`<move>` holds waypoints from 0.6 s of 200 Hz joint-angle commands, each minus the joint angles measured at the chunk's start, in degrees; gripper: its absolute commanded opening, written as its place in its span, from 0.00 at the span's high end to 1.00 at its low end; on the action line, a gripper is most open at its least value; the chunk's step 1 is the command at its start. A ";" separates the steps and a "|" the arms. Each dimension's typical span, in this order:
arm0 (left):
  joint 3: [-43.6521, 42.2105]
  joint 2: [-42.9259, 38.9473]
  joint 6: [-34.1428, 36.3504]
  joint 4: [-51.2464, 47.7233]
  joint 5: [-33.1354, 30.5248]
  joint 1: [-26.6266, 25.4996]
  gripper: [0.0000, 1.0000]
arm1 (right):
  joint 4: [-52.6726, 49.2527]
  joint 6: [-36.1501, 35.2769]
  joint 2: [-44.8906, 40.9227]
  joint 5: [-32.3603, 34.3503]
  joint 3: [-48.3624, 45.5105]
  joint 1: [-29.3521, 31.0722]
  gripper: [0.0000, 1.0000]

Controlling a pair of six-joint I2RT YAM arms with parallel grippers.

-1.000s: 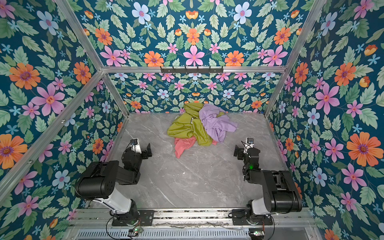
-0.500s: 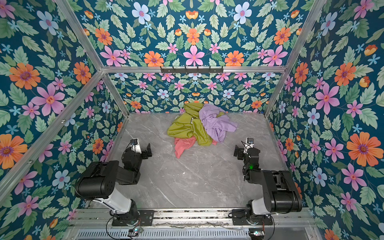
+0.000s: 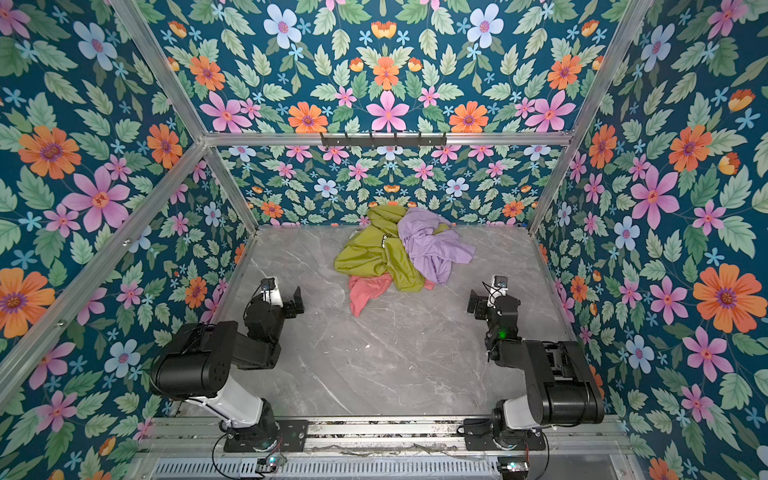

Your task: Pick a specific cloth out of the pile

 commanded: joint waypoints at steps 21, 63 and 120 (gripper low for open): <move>-0.03 -0.33 0.06 1.80 0.42 0.10 0.00 | -0.23 0.12 -0.27 -0.07 0.14 -0.02 0.01; -0.32 -0.46 -0.18 2.18 -1.55 0.01 0.00 | 0.05 -0.06 -0.31 0.35 -0.16 -0.02 0.01; -1.84 -5.91 -2.60 0.20 -8.62 -0.12 0.00 | -0.75 -0.96 -2.26 1.30 -0.45 1.08 0.01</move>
